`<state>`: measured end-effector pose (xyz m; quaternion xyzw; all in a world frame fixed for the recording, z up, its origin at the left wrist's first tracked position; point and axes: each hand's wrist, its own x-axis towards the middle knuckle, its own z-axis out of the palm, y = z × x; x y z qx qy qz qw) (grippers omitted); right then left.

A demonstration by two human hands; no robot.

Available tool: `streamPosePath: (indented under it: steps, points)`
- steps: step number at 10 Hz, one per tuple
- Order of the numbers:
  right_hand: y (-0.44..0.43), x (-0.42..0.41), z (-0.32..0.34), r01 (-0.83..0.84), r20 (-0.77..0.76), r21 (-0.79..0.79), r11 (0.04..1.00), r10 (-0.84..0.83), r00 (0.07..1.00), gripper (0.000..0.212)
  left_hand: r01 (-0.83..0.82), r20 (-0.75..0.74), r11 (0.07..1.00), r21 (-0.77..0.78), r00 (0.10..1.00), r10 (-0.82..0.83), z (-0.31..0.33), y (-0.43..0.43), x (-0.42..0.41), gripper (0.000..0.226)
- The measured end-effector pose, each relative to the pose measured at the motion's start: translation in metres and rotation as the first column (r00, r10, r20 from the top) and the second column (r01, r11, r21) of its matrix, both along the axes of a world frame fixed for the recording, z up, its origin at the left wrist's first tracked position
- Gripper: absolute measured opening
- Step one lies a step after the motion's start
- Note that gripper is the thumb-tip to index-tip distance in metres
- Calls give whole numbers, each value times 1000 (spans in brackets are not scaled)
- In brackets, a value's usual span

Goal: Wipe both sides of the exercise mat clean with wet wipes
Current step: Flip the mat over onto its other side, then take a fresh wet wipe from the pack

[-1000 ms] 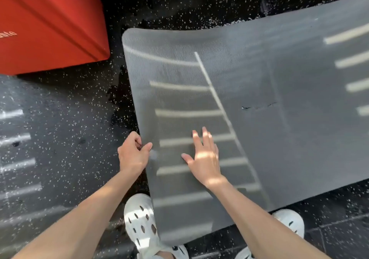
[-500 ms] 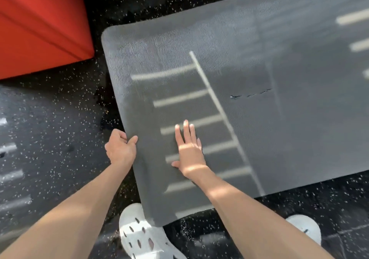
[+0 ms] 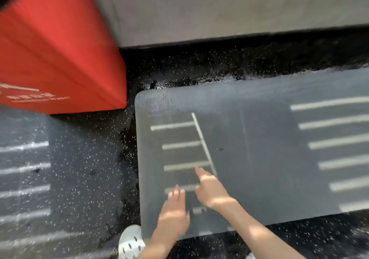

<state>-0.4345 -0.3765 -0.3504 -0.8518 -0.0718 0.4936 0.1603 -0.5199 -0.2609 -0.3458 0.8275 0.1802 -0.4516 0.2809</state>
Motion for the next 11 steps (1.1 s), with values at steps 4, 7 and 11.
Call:
streamPosePath:
  steps: [4, 7, 11]
  points:
    - [-14, 122, 369, 757, -235, 529, 383, -791, 565, 13, -521, 270, 730, -443, 699, 662, 349, 6, 165, 39]
    - [28, 220, 465, 761, -375, 583, 284, -737, 562, 12, -656, 209, 461, -598, 427, 880, 461, 45, 270, 19]
    - [185, 394, 379, 580, 58, 615, 534, -764, 643, 15, -724, 83, 243, -646, 249, 965, 376, 178, 443, 21]
